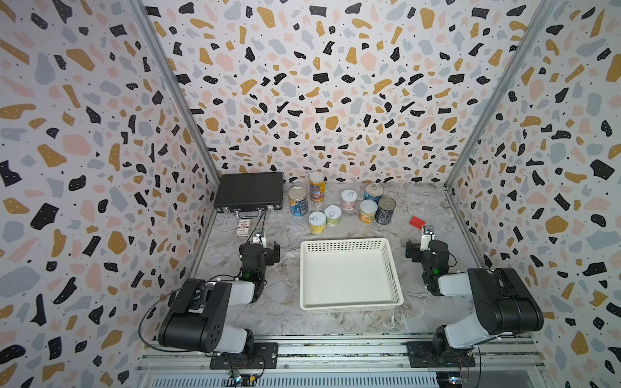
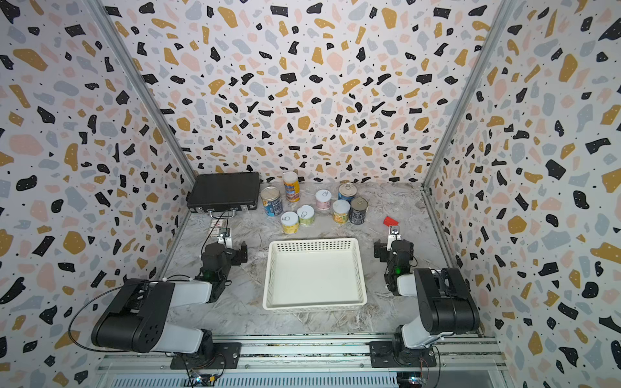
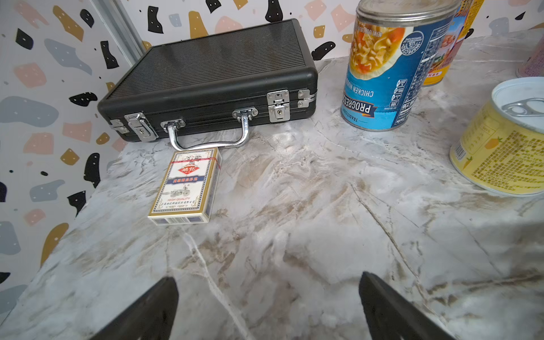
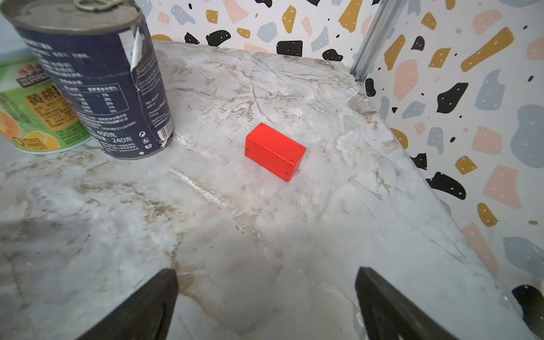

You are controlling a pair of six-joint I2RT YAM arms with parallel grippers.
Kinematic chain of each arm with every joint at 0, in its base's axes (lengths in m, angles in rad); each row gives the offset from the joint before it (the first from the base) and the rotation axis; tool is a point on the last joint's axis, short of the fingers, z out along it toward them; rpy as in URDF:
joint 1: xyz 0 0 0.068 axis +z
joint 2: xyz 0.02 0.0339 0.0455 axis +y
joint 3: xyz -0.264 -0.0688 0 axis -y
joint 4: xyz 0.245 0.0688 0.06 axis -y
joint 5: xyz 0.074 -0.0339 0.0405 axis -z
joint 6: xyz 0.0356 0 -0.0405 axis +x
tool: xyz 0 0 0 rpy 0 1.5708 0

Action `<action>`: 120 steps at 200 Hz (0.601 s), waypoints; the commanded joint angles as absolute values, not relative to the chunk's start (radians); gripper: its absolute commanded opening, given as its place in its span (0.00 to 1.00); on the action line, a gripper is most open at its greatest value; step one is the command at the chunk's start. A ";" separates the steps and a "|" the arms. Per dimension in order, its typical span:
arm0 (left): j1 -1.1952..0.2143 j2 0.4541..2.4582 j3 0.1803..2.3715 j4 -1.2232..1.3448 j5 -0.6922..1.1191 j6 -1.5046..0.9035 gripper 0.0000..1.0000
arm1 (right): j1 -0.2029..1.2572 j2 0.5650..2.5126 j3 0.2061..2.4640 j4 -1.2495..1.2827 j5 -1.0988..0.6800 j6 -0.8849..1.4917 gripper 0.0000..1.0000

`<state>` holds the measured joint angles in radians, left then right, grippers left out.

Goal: Put the canned food in the basket
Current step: Pick up the canned food from the center of the board.

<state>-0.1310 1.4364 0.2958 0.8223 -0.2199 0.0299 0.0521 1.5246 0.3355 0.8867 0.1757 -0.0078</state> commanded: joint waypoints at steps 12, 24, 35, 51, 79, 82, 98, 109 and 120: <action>-0.126 1.423 0.319 0.844 -0.212 0.021 1.00 | 0.054 1.511 0.347 0.891 0.178 -0.014 1.00; -0.126 1.425 0.322 0.838 -0.206 0.023 1.00 | 0.055 1.512 0.347 0.892 0.179 -0.014 1.00; -0.124 1.424 0.320 0.840 -0.207 0.022 1.00 | 0.055 1.512 0.347 0.893 0.178 -0.014 1.00; -0.125 1.424 0.321 0.842 -0.206 0.021 1.00 | 0.055 1.513 0.347 0.893 0.178 -0.014 1.00; -0.106 1.424 0.324 0.833 -0.172 0.012 1.00 | 0.054 1.513 0.348 0.889 0.175 -0.013 1.00; -0.104 1.424 0.324 0.833 -0.166 0.012 1.00 | 0.054 1.513 0.349 0.890 0.176 -0.013 1.00; -0.100 1.422 0.324 0.830 -0.160 0.011 1.00 | 0.054 1.512 0.348 0.889 0.175 -0.012 1.00; -0.100 1.424 0.325 0.830 -0.160 0.011 1.00 | 0.055 1.512 0.347 0.888 0.173 -0.011 1.00; -0.101 1.423 0.325 0.830 -0.161 0.011 1.00 | 0.054 1.512 0.350 0.888 0.173 -0.012 1.00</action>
<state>-0.1062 1.4364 0.2962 0.8211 -0.1814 0.0208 0.0521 1.5246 0.3355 0.8864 0.1753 -0.0078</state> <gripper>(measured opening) 0.996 0.999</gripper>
